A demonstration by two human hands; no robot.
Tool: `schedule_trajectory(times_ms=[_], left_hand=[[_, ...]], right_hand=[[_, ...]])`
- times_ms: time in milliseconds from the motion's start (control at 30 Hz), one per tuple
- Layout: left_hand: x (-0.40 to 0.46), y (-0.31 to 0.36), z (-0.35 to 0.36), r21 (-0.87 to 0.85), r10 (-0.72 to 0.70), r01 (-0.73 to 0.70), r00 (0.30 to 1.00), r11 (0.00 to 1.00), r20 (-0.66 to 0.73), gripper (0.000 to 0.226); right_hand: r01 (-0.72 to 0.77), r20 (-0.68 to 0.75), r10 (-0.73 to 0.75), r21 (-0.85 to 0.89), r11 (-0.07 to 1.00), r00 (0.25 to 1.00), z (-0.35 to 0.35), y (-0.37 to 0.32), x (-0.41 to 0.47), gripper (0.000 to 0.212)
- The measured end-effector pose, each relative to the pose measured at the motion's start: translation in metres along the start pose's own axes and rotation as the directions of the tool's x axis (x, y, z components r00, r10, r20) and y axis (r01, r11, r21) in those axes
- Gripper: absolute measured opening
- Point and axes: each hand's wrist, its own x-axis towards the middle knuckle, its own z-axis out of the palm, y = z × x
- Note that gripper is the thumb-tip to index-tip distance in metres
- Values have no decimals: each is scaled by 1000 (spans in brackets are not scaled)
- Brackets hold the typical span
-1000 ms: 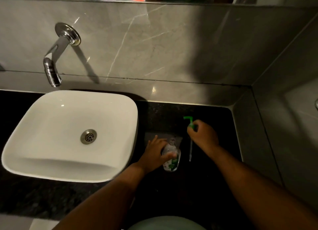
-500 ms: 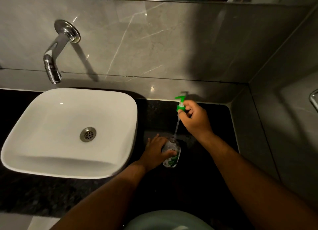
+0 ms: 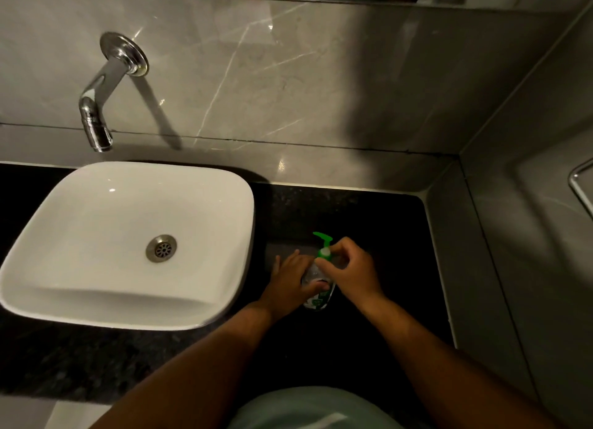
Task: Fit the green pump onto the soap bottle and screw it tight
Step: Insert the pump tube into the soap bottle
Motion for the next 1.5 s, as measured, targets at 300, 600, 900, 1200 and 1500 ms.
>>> schedule_trajectory(times_ms=[300, 600, 900, 1200, 1500], left_hand=[[-4, 3, -1, -10, 1, -1, 1000, 1000, -12, 58], [-8, 2, 3, 6, -22, 23, 996, 1000, -83, 52], [-9, 2, 3, -2, -30, 30, 995, 1000, -100, 56], [-8, -1, 6, 29, -9, 12, 994, 999, -110, 51], [-10, 0, 2, 62, -23, 30, 994, 998, -104, 57]], right_hand=[[-112, 210, 61, 243, 964, 976, -9, 0, 6, 66], [-130, 156, 92, 249, 960, 983, -5, -1, 5, 88], [-106, 107, 81, 256, 961, 991, 0, -4, 5, 78], [-94, 163, 49, 281, 955, 985, 3, -7, 7, 72], [-190, 286, 84, 370, 909, 955, -3, 1, 12, 66]])
